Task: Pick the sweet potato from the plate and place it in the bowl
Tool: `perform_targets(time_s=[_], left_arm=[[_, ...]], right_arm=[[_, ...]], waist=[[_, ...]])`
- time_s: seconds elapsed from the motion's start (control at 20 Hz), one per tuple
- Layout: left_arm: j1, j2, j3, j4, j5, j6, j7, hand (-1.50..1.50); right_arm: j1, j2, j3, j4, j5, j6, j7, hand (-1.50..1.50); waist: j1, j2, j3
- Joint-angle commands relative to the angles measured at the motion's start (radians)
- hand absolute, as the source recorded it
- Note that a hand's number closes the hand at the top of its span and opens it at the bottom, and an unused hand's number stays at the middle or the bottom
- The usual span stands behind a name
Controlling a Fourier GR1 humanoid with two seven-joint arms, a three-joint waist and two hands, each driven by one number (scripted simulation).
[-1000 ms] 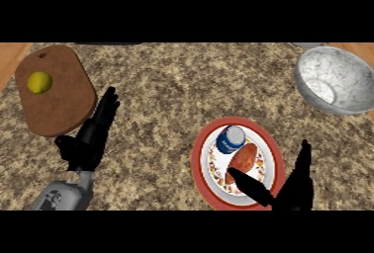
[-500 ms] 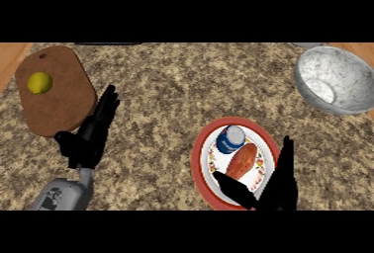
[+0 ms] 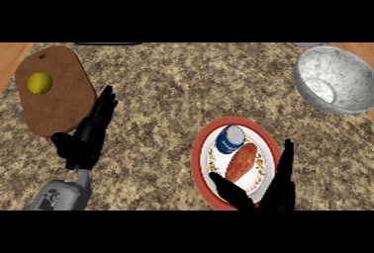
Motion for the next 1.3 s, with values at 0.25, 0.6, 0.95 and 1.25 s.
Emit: perform_targets(time_s=[0.25, 0.6, 0.95, 1.25], left_arm=[[-0.048, 0.011, 0.055, 0.038, 0.011, -0.044, 0.015, 0.0], [-0.011, -0.037, 0.023, 0.014, -0.045, -0.027, 0.006, 0.0], [-0.006, -0.07, 0.016, -0.033, -0.089, -0.009, 0.054, 0.0], [-0.012, -0.086, 0.036, -0.022, -0.092, -0.035, 0.067, 0.0]], right_arm=[[-0.003, 0.003, 0.012, 0.068, -0.118, -0.197, 0.041, -1.5], [-0.057, 0.003, -0.016, 0.18, -0.217, -0.257, -0.02, -1.5], [-0.091, 0.003, -0.016, 0.343, -0.198, -0.324, 0.028, -1.5], [-0.105, 0.003, -0.064, 0.374, -0.181, -0.21, 0.065, -1.5]], waist=[[-0.004, 0.002, 0.0], [0.0, 0.001, 0.0], [0.001, 0.001, 0.0], [0.0, 0.0, 0.0]])
